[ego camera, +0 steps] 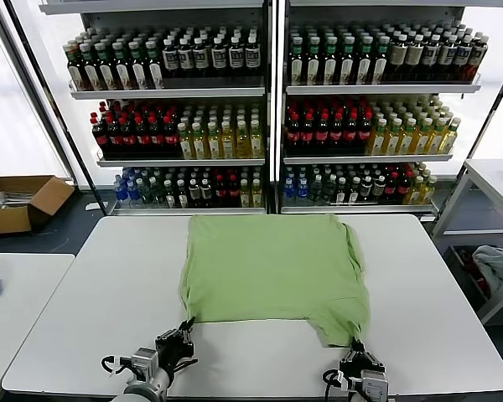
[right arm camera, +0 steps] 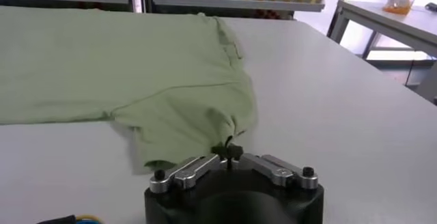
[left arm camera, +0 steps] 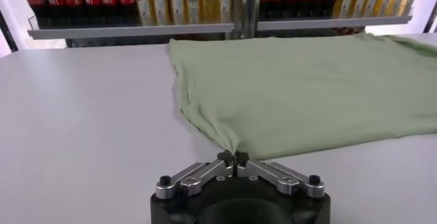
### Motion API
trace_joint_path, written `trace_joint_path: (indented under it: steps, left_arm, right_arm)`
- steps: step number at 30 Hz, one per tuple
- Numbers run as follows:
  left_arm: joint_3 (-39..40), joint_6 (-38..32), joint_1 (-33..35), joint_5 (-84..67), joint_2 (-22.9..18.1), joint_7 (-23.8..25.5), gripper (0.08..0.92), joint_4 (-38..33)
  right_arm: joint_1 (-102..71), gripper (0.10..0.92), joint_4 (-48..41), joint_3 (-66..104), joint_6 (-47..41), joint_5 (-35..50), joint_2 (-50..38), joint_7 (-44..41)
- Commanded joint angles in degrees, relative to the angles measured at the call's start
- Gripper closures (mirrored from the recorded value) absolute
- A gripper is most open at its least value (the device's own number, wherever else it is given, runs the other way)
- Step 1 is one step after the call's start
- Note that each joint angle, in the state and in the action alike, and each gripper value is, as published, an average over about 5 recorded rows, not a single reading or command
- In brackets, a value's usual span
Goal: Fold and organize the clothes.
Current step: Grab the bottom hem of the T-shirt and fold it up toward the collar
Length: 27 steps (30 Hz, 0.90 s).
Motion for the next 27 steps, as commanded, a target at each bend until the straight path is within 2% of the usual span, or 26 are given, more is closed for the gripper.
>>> trace_joint_path:
  steps: [1,6,13,27]
  left_arm:
    - [-0.2,-2.1,-0.3,-0.4,0.0,-0.1,0.916,-1.3]
    - [-0.7,-5.6,-2.1,-2.3,-0.7,-1.0,0.916,-2.6]
    - [-0.7,-9.3,-5.3,-3.7,-0.6,-2.2,0.916,-1.4]
    - [0.9,-9.3,-19.2,-10.2,2.0,-2.8,0.916,9.5]
  right_arm:
    - [0.2,0.919,2.1,0.3,0.5,-0.2,-0.1,-1.0]
    - [3.0,0.919,5.0,3.1,1.4,-0.3,0.1,-3.0]
    - [8.3,0.919,3.8,5.9,2.2,-0.6,0.4,-4.8]
    - [25.8,0.919,-11.1,4.1,4.3,-3.6,-0.5,-7.8]
